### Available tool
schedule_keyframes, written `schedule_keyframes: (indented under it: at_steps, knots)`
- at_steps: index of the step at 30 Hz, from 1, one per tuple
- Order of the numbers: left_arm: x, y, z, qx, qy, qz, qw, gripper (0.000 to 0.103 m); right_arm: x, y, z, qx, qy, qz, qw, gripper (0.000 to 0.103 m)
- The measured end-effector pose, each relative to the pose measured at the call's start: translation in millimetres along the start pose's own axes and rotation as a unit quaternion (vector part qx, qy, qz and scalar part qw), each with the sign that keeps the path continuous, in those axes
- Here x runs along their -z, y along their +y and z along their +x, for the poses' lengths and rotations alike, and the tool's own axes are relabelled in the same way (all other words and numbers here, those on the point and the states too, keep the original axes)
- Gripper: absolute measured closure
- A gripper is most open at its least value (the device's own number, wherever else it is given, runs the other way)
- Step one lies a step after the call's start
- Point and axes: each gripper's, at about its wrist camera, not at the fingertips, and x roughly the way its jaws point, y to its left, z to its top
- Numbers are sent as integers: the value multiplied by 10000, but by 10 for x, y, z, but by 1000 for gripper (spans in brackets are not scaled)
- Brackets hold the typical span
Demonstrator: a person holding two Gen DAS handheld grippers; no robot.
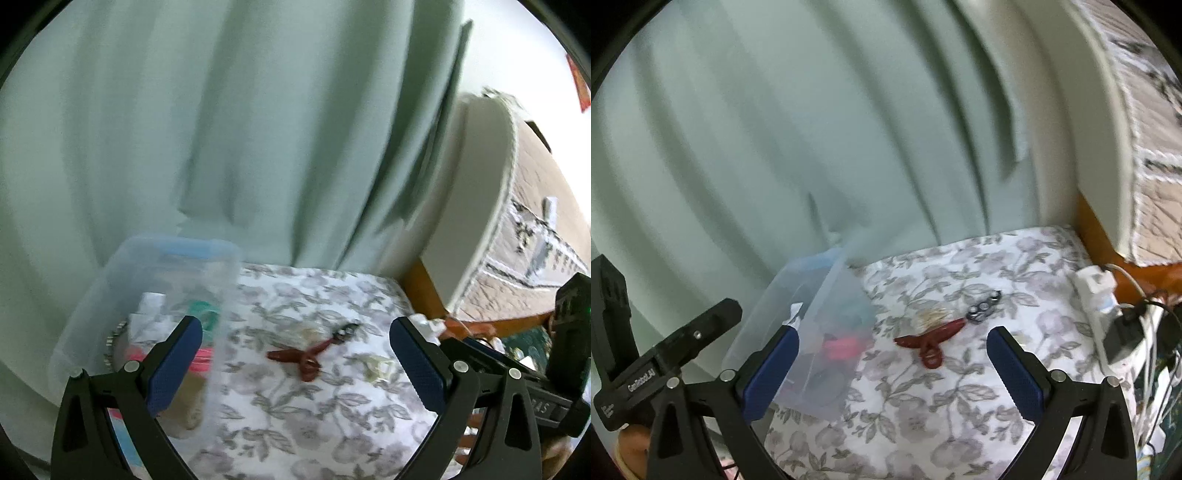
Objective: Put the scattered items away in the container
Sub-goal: 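Move both open grippers back over the red claw clip and cream clip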
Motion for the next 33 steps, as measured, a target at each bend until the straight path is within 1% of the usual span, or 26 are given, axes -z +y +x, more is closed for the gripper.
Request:
schedule_keyframes:
  at_steps: [7,9,15,20,27,33]
  knots:
    - [59,-335,193,265,296,253,9989,2,36,-359,-148,278,-168,286,9991,0]
    - [75,-431,248,341,381,325,9982,2,58,-439,-156,326,-144,345,9988,0]
    - [151,-582,360,397,582,508,9962,2,126,-578,-114,390,-18,415,9984,0]
    - [200,-587,457,341,712,511,9956,2,175,-671,-92,396,38,590,9975,0]
    - [368,-541,690,349,1056,434,9928,2,275,-860,-16,528,194,795,9952,0]
    - [516,-502,893,357,1356,367,9894,2,350,-965,102,447,426,889,9941,0]
